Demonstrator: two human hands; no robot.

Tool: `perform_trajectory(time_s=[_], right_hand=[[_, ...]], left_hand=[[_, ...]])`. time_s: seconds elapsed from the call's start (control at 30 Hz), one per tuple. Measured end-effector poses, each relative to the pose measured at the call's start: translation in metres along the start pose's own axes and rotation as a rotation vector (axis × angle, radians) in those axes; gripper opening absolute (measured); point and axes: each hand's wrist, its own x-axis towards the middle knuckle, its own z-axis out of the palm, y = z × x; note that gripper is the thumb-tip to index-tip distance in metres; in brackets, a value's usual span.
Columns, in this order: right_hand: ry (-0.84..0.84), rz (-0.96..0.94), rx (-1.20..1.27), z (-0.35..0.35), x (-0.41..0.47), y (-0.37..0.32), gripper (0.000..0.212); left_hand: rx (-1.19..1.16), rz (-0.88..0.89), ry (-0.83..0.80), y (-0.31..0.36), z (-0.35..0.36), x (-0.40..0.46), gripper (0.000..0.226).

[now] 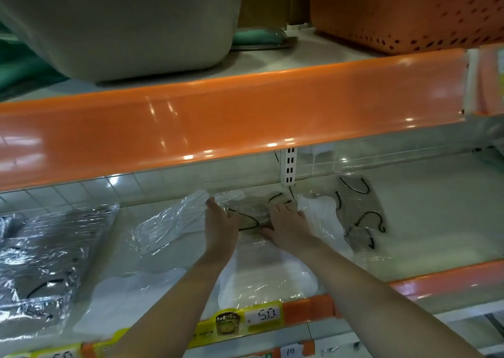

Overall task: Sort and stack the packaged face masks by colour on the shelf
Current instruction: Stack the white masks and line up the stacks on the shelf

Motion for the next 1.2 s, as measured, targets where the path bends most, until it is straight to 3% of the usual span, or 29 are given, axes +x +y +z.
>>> perform_trajectory(time_s=[0.1, 0.2, 0.33, 0.47, 0.57, 0.63, 0.7, 0.73, 0.77, 0.93, 1.0, 1.07, 1.2], right_hand=[[0.057, -0.026, 0.014, 0.004, -0.005, 0.001, 0.058], [0.114, -0.057, 0.053, 0.007, -0.008, 0.001, 0.056], [0.201, -0.083, 0.075, 0.004, -0.01, -0.003, 0.069], [0.393, -0.164, 0.056, -0.001, -0.008, -0.009, 0.079], [0.458, -0.237, 0.041, -0.006, -0.007, -0.018, 0.087], [0.496, -0.29, 0.022, -0.009, -0.007, -0.026, 0.079], [0.577, -0.357, 0.017, -0.007, -0.008, -0.034, 0.045], [0.615, -0.388, 0.024, -0.006, -0.009, -0.04, 0.029], [0.629, -0.409, 0.034, -0.004, -0.012, -0.044, 0.025], [0.443, -0.535, 0.076, 0.015, -0.032, -0.061, 0.032], [0.318, -0.561, 0.116, 0.022, -0.04, -0.065, 0.037], [0.304, -0.586, 0.097, 0.029, -0.043, -0.069, 0.037], [0.348, -0.558, 0.073, 0.037, -0.045, -0.072, 0.036]], left_hand=[[-0.124, -0.042, -0.018, -0.001, 0.002, 0.0, 0.056], [-0.119, 0.009, -0.087, -0.001, 0.001, 0.002, 0.012], [-0.141, 0.173, -0.04, 0.003, -0.011, 0.004, 0.043], [-0.263, 0.199, -0.002, 0.01, -0.034, 0.011, 0.03], [-0.383, 0.125, -0.004, 0.008, -0.057, 0.013, 0.021], [-0.478, 0.034, -0.02, 0.002, -0.07, 0.016, 0.014], [-0.534, -0.079, -0.062, -0.006, -0.082, 0.017, 0.005], [-0.515, -0.123, -0.068, -0.013, -0.087, 0.017, 0.006], [-0.491, -0.154, -0.069, -0.019, -0.092, 0.016, 0.009], [-0.359, -0.124, -0.081, -0.049, -0.11, 0.005, 0.025], [-0.259, -0.14, -0.007, -0.059, -0.112, 0.002, 0.045], [-0.196, -0.146, 0.08, -0.067, -0.114, 0.0, 0.05], [0.191, 0.122, 0.151, -0.075, -0.114, -0.006, 0.039]])
